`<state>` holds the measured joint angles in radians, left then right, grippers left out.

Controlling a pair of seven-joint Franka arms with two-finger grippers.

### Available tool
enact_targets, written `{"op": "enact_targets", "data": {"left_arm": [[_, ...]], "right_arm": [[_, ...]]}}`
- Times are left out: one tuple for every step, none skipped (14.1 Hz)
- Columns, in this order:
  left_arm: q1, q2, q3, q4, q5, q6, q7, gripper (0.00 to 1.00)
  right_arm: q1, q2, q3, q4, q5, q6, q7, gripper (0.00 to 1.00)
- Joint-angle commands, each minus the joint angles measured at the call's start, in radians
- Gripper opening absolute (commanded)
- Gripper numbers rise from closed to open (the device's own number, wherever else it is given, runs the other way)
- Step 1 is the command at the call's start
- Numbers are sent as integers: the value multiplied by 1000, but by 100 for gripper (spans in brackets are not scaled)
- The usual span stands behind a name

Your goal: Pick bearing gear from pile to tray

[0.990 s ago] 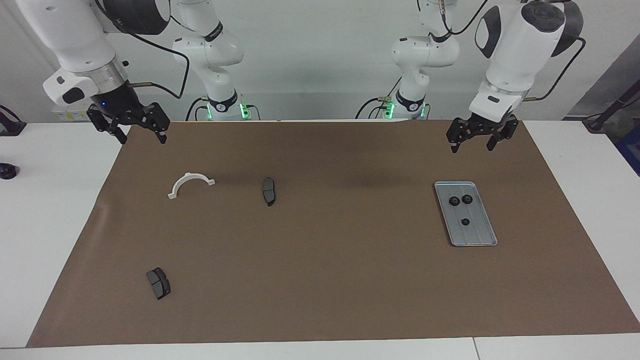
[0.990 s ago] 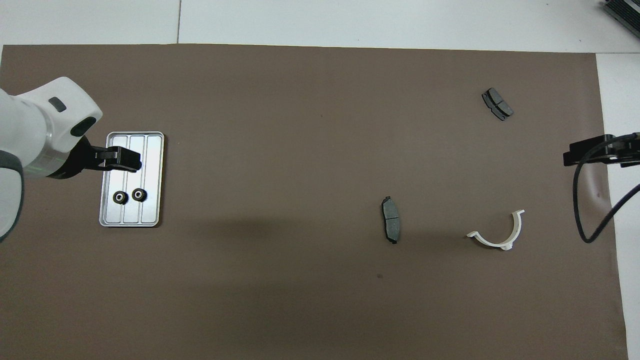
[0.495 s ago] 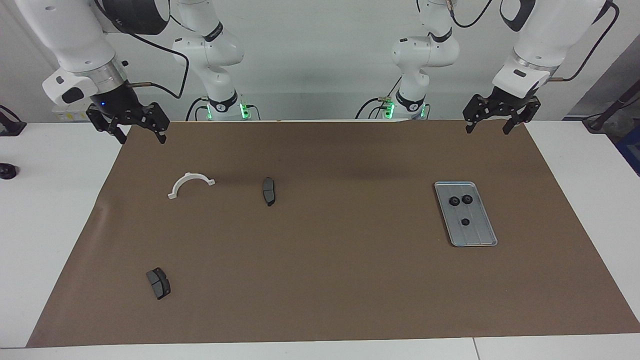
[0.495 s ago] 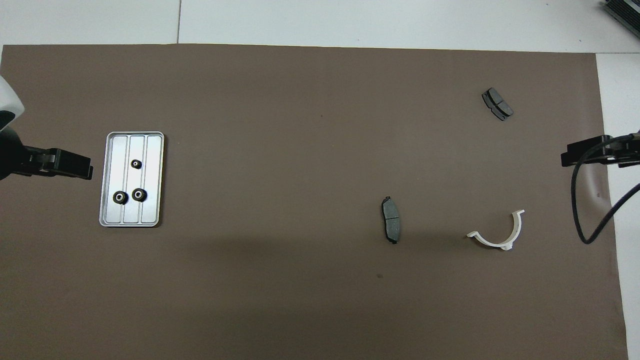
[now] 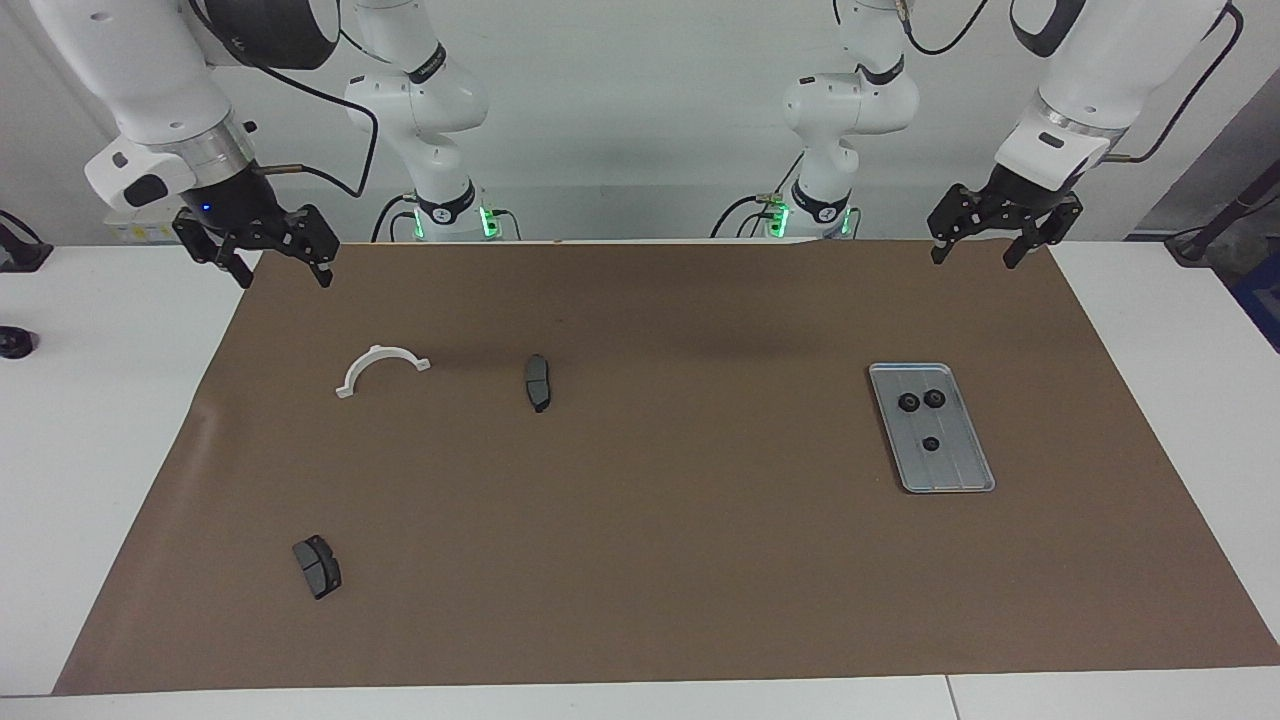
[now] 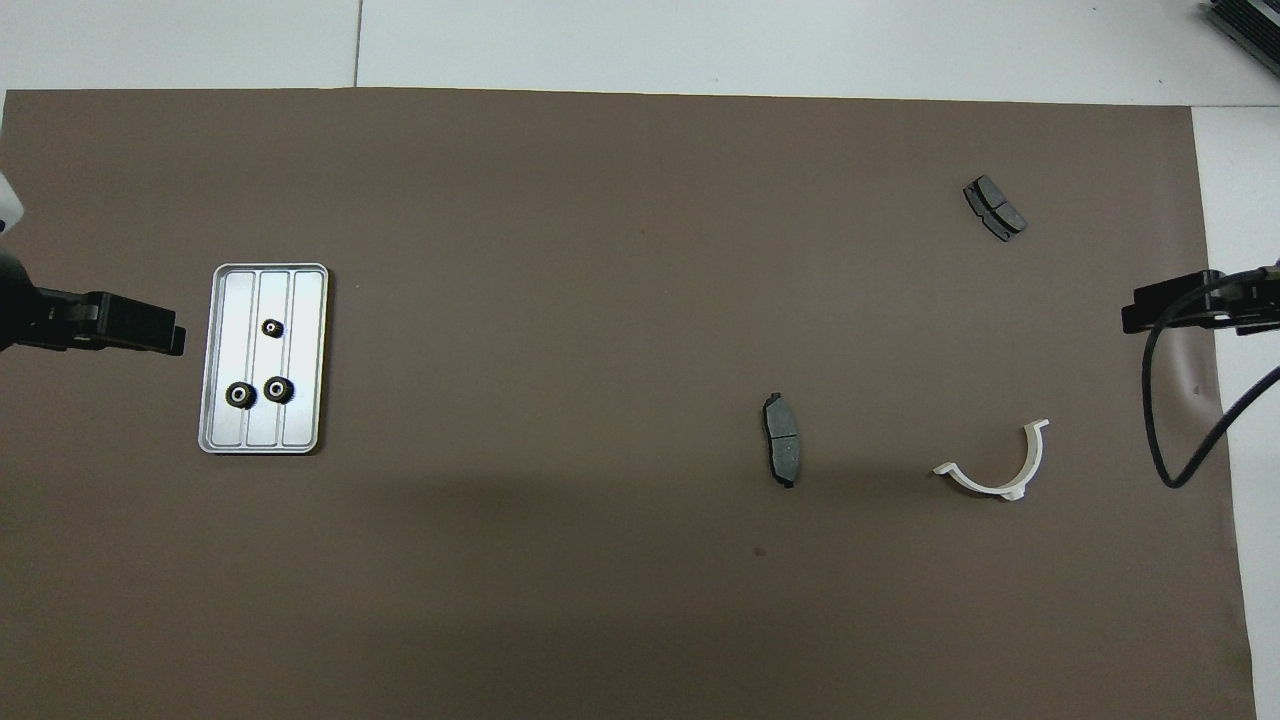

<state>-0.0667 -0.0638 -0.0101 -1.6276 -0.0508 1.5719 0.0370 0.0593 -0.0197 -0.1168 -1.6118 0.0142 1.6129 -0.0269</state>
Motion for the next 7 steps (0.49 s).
{"op": "enact_targets", "data": {"left_arm": [[5, -10, -7, 9, 28, -36, 21, 100], [5, -11, -7, 8, 25, -27, 20, 100], [4, -11, -7, 8, 25, -24, 21, 100], [4, -13, -7, 5, 25, -20, 23, 100], [7, -11, -8, 6, 25, -16, 21, 100], [10, -14, -10, 6, 25, -18, 21, 100], [11, -16, -10, 6, 23, -18, 20, 100]], "right_arm": [[-3, -25, 0, -25, 18, -4, 10, 100], [-3, -25, 0, -25, 18, -2, 10, 100], [-3, -25, 0, -25, 18, -4, 10, 100], [-3, -25, 0, -25, 18, -4, 10, 100], [-3, -25, 0, -25, 18, -2, 10, 100], [-3, -25, 0, -25, 18, -4, 10, 100], [-3, -25, 2, -25, 18, -4, 10, 100]]}}
